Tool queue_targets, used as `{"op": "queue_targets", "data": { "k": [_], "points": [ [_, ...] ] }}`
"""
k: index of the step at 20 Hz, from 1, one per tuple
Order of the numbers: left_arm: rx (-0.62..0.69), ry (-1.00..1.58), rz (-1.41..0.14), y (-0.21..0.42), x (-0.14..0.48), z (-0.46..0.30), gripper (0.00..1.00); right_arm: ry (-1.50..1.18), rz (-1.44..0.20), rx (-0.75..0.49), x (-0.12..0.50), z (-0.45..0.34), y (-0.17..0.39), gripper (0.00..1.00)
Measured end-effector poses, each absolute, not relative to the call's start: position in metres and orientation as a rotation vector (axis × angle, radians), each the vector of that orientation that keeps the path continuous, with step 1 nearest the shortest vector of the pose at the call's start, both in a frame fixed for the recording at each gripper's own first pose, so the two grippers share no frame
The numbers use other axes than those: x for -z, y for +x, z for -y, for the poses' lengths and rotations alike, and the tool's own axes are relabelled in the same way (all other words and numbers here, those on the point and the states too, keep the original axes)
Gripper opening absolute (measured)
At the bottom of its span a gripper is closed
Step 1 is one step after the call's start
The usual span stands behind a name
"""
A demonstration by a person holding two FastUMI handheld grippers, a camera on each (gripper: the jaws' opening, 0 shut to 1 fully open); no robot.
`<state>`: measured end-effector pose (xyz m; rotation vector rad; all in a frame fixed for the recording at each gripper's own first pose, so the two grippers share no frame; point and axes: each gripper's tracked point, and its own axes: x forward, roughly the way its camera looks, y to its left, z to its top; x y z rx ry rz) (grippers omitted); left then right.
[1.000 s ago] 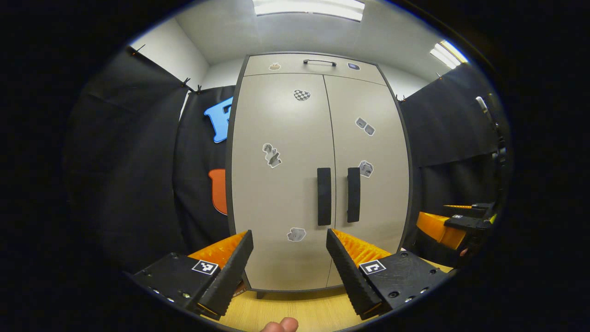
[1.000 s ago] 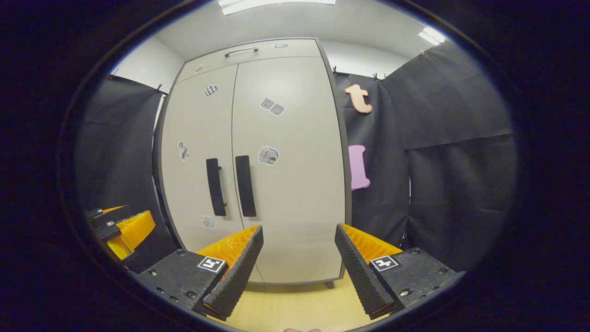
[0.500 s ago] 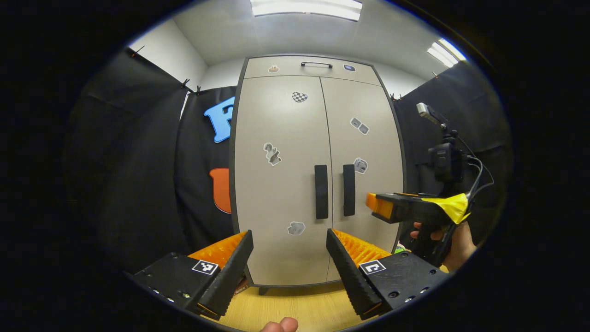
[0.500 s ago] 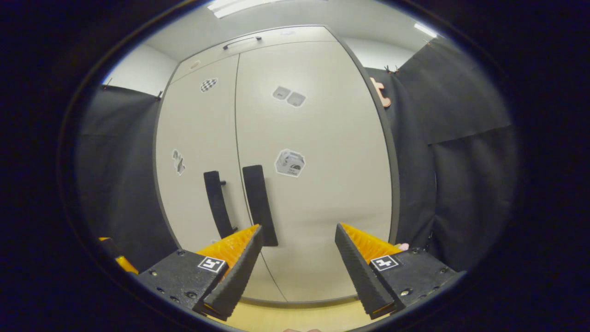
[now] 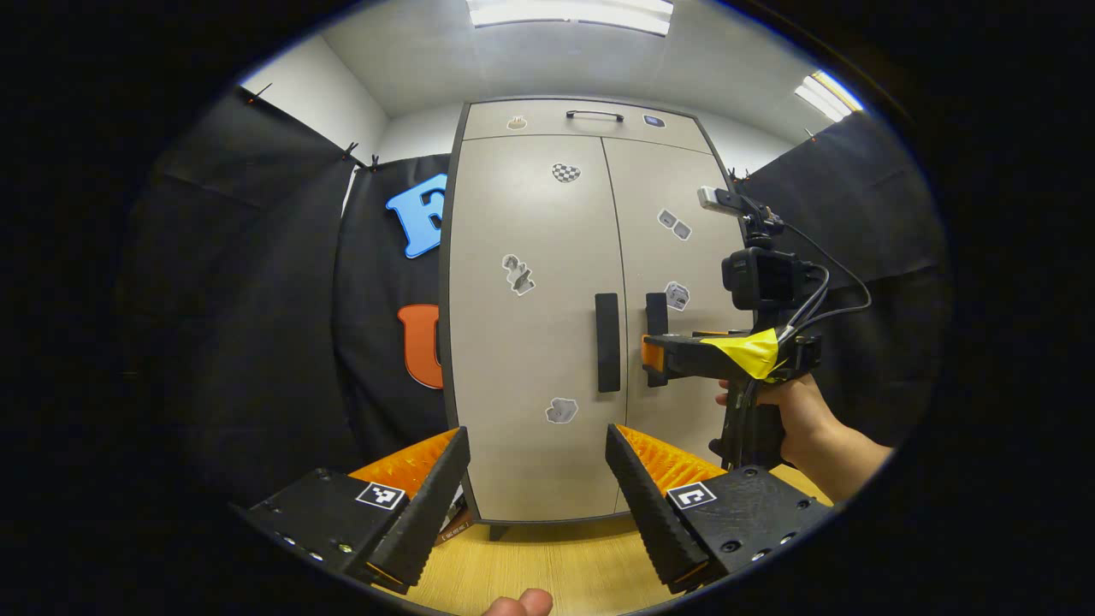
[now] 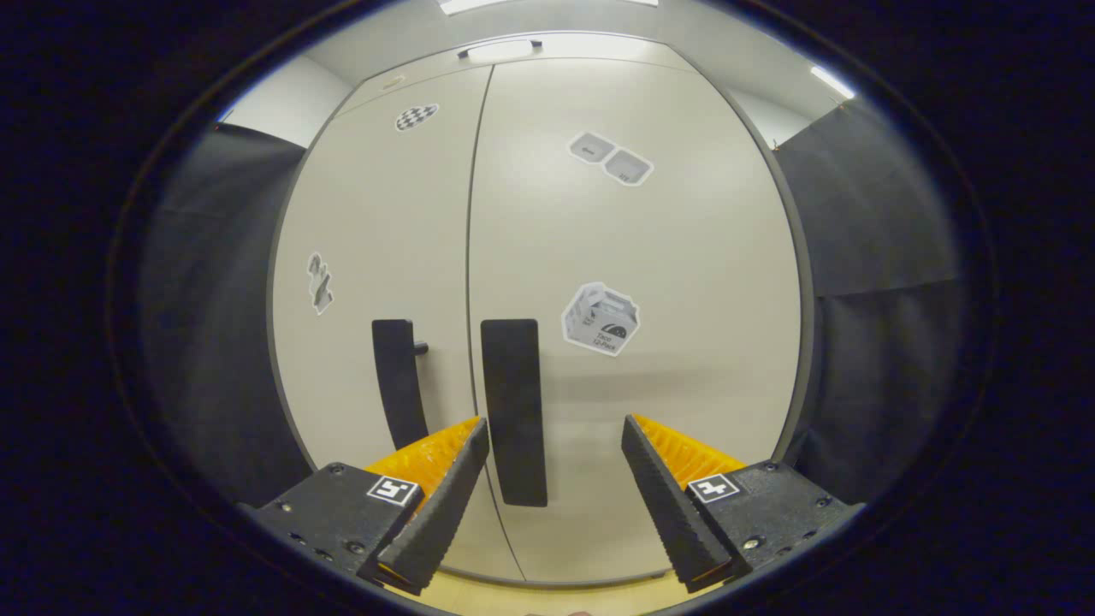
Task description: Open the right door of the double-door shoe cabinet with the right hand, and open the left door with the left hand.
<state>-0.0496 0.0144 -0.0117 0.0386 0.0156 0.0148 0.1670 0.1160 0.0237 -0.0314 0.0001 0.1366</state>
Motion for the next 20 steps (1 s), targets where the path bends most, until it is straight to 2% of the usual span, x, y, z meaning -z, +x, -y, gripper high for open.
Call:
{"op": "queue_targets", "data": {
  "k": [4,6,9,11,12,14,15,16,19,20],
  "points": [
    [-0.024,0.023,-0.015,-0.049,0.013,-0.021,0.95,-0.019,-0.02,-0.14,-0.019,-0.124,0.178,0.98],
    [-0.032,0.021,-0.016,-0.049,0.013,-0.026,0.95,-0.008,-0.027,-0.143,-0.017,-0.126,0.182,0.93],
    [-0.037,0.011,-0.016,-0.048,0.014,-0.03,0.95,-0.001,-0.022,-0.126,-0.016,-0.125,0.185,0.75],
    [-0.041,0.007,-0.017,-0.048,0.015,-0.032,0.95,0.001,-0.021,-0.131,-0.016,-0.127,0.184,0.65],
    [-0.043,0.007,-0.018,-0.048,0.015,-0.033,0.95,0.0,-0.023,-0.147,-0.016,-0.131,0.183,0.64],
    [-0.041,0.002,-0.019,-0.046,0.016,-0.035,0.95,0.001,-0.023,-0.165,-0.016,-0.137,0.182,0.49],
    [-0.041,0.001,-0.019,-0.045,0.016,-0.035,0.95,-0.013,-0.023,-0.166,-0.018,-0.135,0.179,0.38],
    [-0.04,0.0,-0.016,-0.046,0.016,-0.035,0.95,-0.03,-0.023,-0.17,-0.015,-0.135,0.18,0.36],
    [-0.041,-0.009,-0.016,-0.045,0.017,-0.037,0.95,-0.021,-0.017,-0.182,-0.016,-0.135,0.183,0.11],
    [-0.042,-0.014,-0.019,-0.044,0.018,-0.037,0.95,-0.027,-0.019,-0.18,-0.016,-0.135,0.183,0.1]
  ]
}}
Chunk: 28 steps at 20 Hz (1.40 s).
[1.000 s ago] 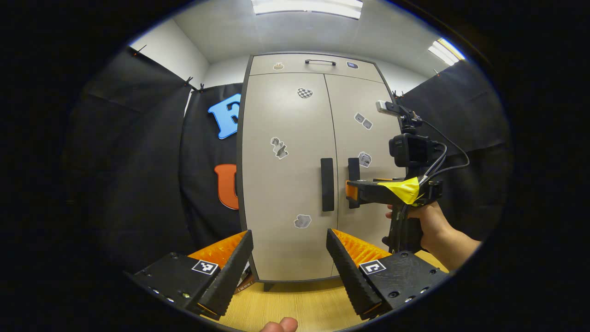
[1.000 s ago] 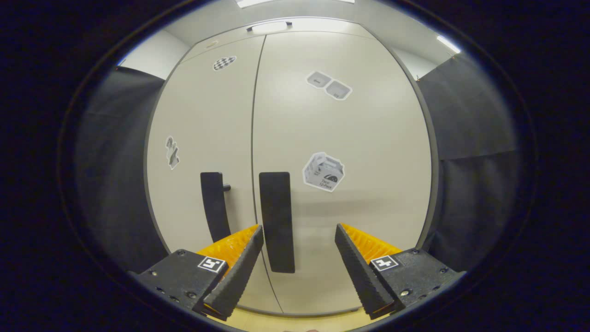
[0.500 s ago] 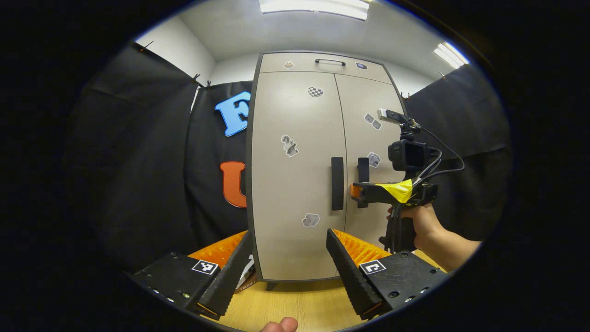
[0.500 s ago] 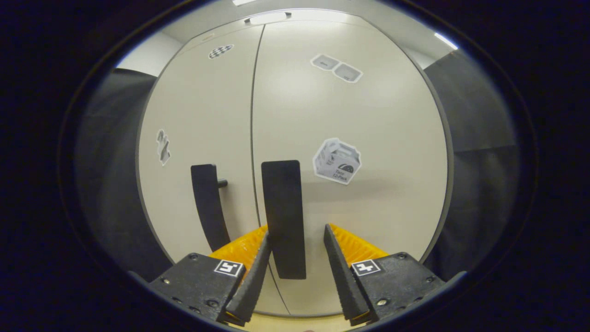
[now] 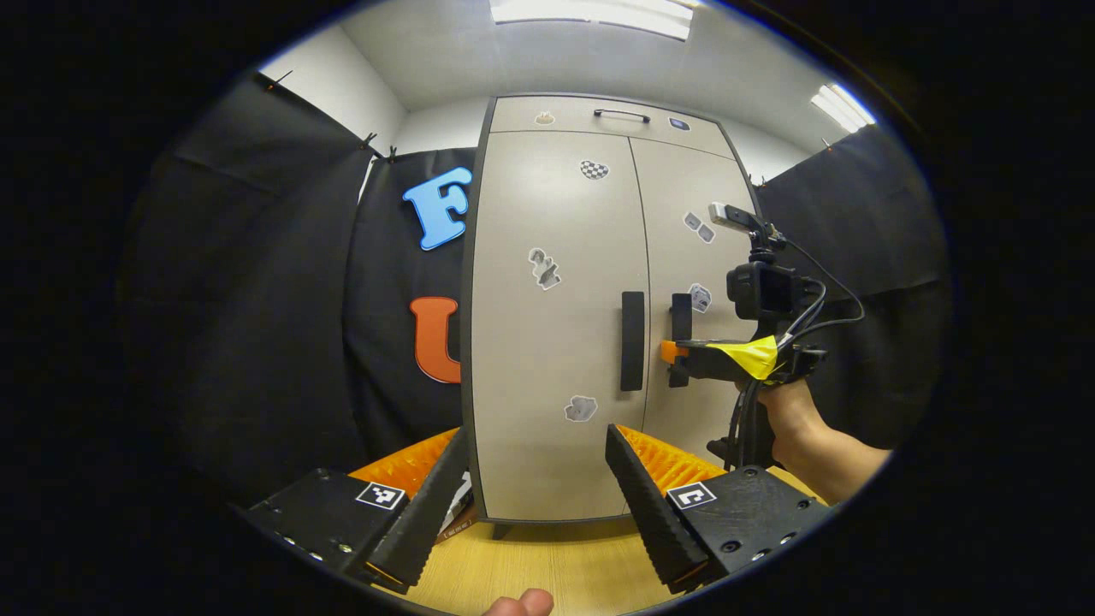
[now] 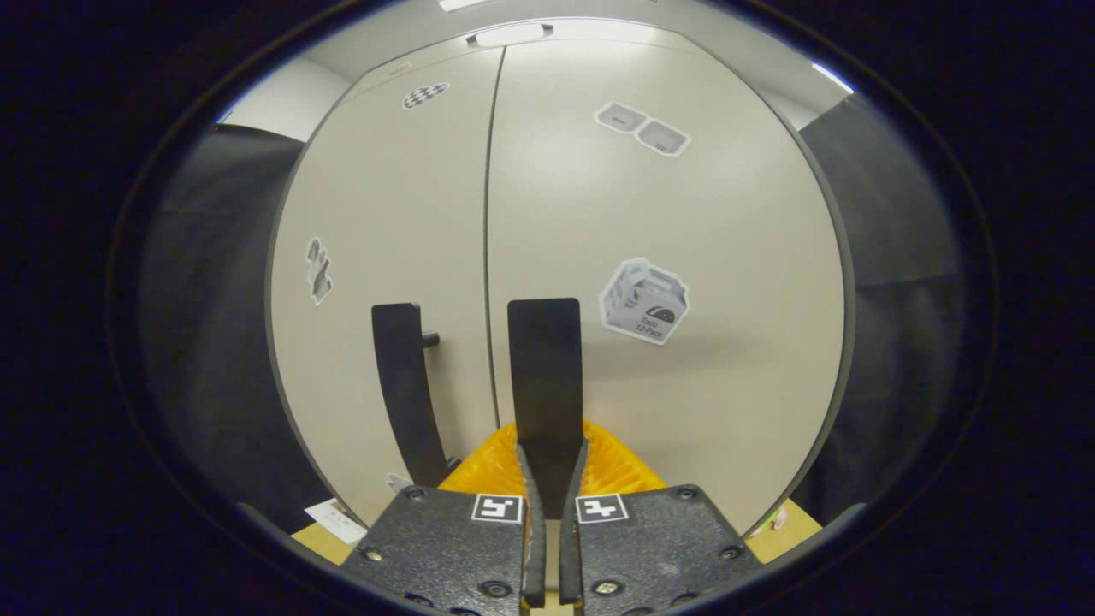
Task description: Open the right door of the double-door shoe cabinet with the right hand, and open the left door with the left hand.
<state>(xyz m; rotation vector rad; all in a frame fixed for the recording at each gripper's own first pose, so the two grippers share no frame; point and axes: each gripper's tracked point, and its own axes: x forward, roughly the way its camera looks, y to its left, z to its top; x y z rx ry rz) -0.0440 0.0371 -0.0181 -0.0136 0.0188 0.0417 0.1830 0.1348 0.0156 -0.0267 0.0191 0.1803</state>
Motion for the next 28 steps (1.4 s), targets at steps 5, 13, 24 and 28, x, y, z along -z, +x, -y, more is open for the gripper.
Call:
{"op": "queue_targets", "data": {
  "k": [5,13,24,28],
  "points": [
    [-0.05,-0.019,-0.022,-0.046,0.02,-0.041,0.95,-0.033,-0.016,-0.197,-0.015,-0.135,0.173,0.09],
    [-0.052,-0.009,-0.012,-0.058,0.016,-0.033,0.96,-0.034,-0.03,-0.306,-0.014,-0.114,0.119,0.09],
    [-0.069,0.023,0.005,-0.066,0.013,-0.034,0.96,-0.072,-0.033,-0.344,-0.015,-0.053,0.047,0.08],
    [-0.074,0.006,0.006,-0.062,0.012,-0.035,0.96,-0.073,-0.03,-0.321,-0.016,-0.021,0.028,0.08]
  ]
}}
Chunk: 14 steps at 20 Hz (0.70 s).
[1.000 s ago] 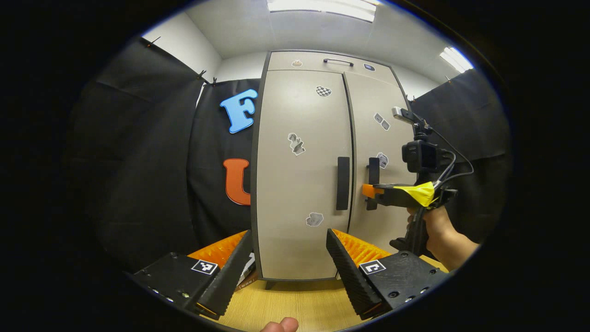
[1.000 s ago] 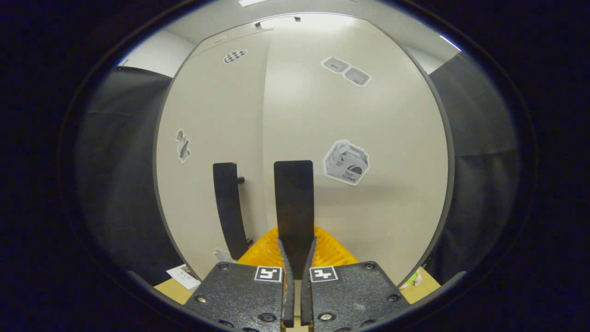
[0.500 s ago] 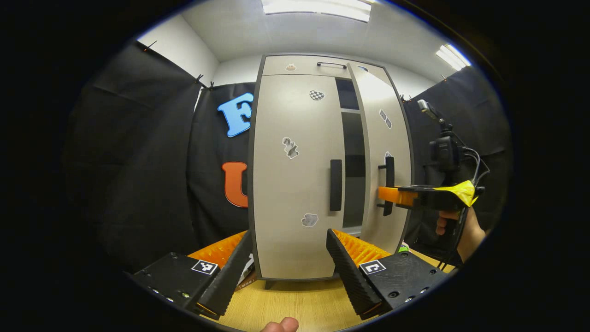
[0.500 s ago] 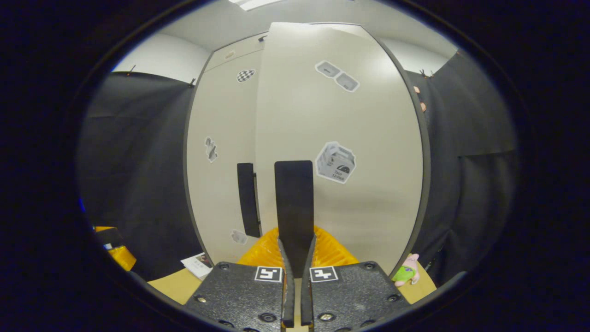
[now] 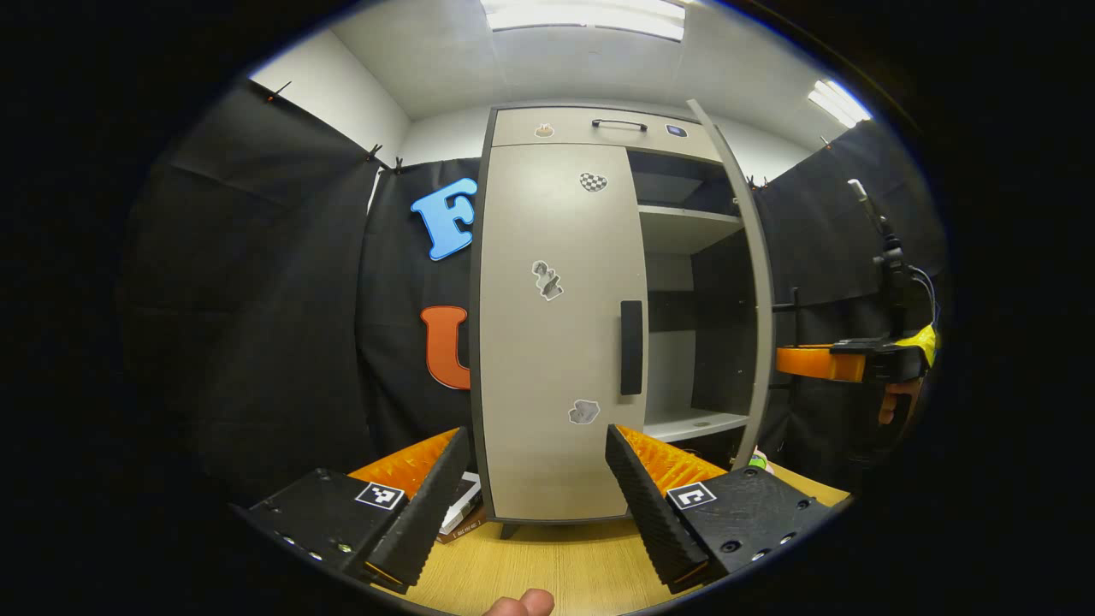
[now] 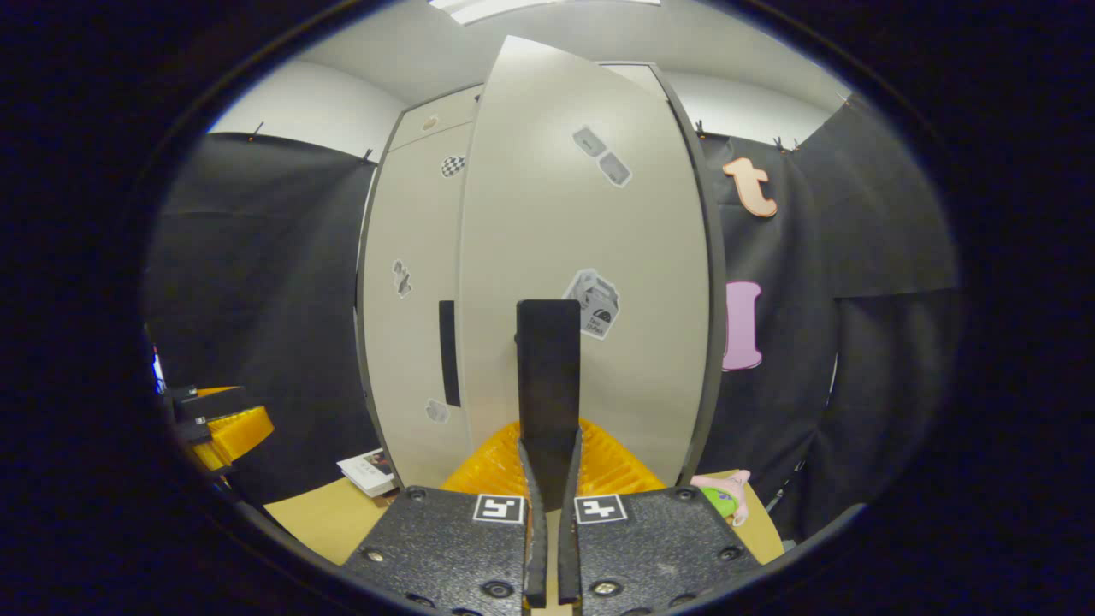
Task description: Open the right door of the double-door shoe cabinet with the right hand, and open the left door with the left hand.
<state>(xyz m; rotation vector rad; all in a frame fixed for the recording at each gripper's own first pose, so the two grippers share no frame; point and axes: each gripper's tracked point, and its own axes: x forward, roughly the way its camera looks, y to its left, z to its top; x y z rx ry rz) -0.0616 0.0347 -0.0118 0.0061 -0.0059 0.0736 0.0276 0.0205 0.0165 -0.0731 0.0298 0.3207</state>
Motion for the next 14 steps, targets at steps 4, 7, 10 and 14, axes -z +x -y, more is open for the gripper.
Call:
{"op": "queue_targets", "data": {
  "k": [4,7,10,14],
  "points": [
    [-0.054,-0.004,0.008,-0.057,0.012,-0.028,0.96,-0.078,-0.028,-0.268,-0.019,0.012,0.014,0.08],
    [-0.038,-0.013,0.007,-0.052,0.014,-0.022,0.96,-0.092,-0.031,-0.221,-0.021,0.032,0.01,0.08],
    [-0.021,-0.022,0.0,-0.048,0.017,-0.016,0.96,-0.1,-0.025,-0.166,-0.023,0.052,0.007,0.07],
    [-0.007,-0.029,-0.002,-0.044,0.016,-0.011,0.96,-0.095,-0.021,-0.105,-0.024,0.081,0.005,0.07]
  ]
}}
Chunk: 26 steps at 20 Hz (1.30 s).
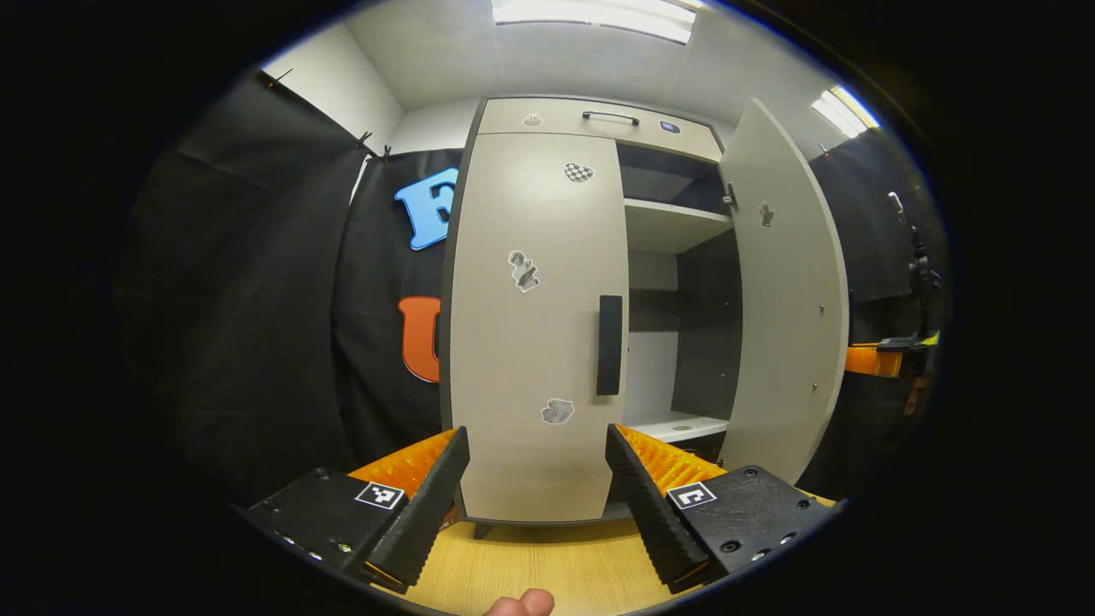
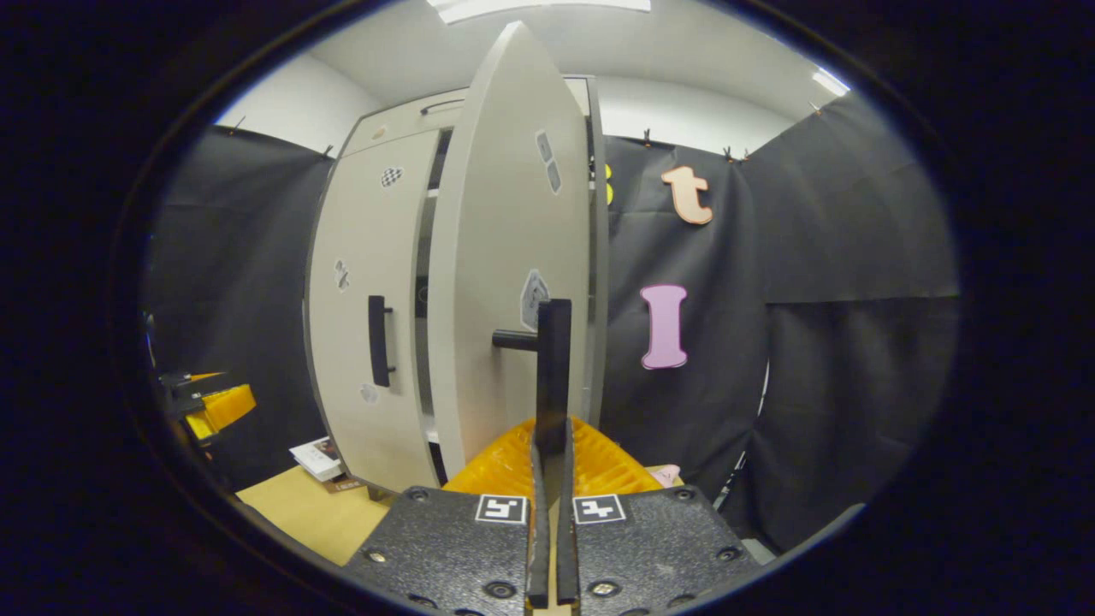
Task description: Open the right door of the double-door shoe cabinet with the right hand, and open the left door with the left hand.
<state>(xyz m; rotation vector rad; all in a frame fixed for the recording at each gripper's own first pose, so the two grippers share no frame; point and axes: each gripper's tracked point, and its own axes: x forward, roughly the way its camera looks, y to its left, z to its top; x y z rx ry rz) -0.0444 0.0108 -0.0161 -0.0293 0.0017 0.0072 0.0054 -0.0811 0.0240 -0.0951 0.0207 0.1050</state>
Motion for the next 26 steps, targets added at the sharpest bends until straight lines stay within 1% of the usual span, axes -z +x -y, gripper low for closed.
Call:
{"op": "queue_targets", "data": {
  "k": [5,8,12,15,19,22,26],
  "points": [
    [-0.01,-0.033,0.0,-0.041,0.016,-0.011,0.96,-0.072,-0.016,-0.013,-0.026,0.127,0.005,0.04],
    [-0.009,-0.043,-0.003,-0.037,0.017,-0.011,0.96,-0.011,-0.009,-0.06,-0.024,0.128,0.005,0.04],
    [-0.016,-0.05,-0.008,-0.037,0.019,-0.013,0.96,-0.088,-0.011,-0.026,-0.018,0.131,0.008,0.04],
    [-0.023,-0.047,-0.009,-0.041,0.019,-0.016,0.96,-0.073,-0.006,0.005,-0.017,0.132,-0.009,0.04],
    [-0.03,-0.046,0.005,-0.04,0.022,-0.022,0.95,-0.059,0.045,0.038,-0.018,0.125,-0.064,0.04],
    [-0.047,-0.054,0.0,-0.042,0.026,-0.03,0.95,-0.074,0.05,0.017,-0.013,0.095,-0.087,0.04],
    [-0.045,-0.07,-0.011,-0.047,0.031,-0.029,0.95,-0.104,0.028,-0.058,0.005,0.051,-0.083,0.04]
  ]
}}
